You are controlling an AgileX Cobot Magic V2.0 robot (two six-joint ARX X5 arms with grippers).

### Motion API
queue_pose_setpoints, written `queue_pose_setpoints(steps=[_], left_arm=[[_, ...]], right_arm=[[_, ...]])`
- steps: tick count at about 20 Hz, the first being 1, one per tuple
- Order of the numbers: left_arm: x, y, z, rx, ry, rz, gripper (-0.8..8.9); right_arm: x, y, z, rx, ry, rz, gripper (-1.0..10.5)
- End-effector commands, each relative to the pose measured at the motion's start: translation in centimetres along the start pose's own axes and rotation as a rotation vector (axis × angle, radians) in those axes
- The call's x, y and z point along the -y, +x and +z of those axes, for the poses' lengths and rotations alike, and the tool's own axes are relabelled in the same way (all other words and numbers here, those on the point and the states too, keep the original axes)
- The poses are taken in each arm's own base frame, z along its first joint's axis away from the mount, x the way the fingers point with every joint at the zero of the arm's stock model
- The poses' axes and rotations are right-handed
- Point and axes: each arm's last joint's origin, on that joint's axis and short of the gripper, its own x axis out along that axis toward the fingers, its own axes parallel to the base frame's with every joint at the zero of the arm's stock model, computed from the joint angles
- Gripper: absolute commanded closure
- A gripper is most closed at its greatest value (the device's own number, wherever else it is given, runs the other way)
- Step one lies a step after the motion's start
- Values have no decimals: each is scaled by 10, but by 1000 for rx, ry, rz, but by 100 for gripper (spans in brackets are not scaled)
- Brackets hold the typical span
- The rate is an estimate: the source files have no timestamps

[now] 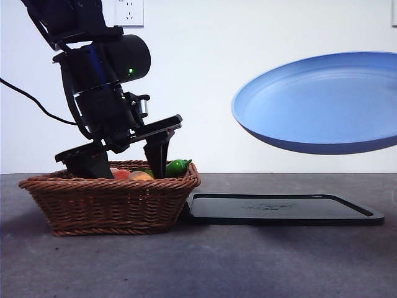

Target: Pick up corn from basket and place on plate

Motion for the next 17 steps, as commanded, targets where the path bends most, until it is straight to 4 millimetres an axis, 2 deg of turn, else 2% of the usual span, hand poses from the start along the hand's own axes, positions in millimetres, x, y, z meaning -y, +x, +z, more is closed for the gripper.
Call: queue_pose_setpoints(steps=[1,3,5,8,10,12,14,17], left_arm=[[4,5,3,-6,3,-7,561],[5,3,4,1,4,-10,583],[9,-10,10,41,15,-26,583],[20,-56,18,173,52,-78,583],[25,-91,16,264,82,-113,583],[38,-117,9,310,131,-210,583],[58,-124,1,296,216,-355,583],[93,-101,-17,222,402,-396,583]], right_arm=[[-2,-3,6,23,-17,7,945],[-2,-3,6,22,-17,7,945],[-2,-3,6,22,-6,7,945],[3,9,8,-24,46,5,945],[11,29,10,-103,88,16,945],[20,53,12,-185,139,80,945],[25,71,14,-219,189,159,945],[28,82,16,-230,235,239,945]])
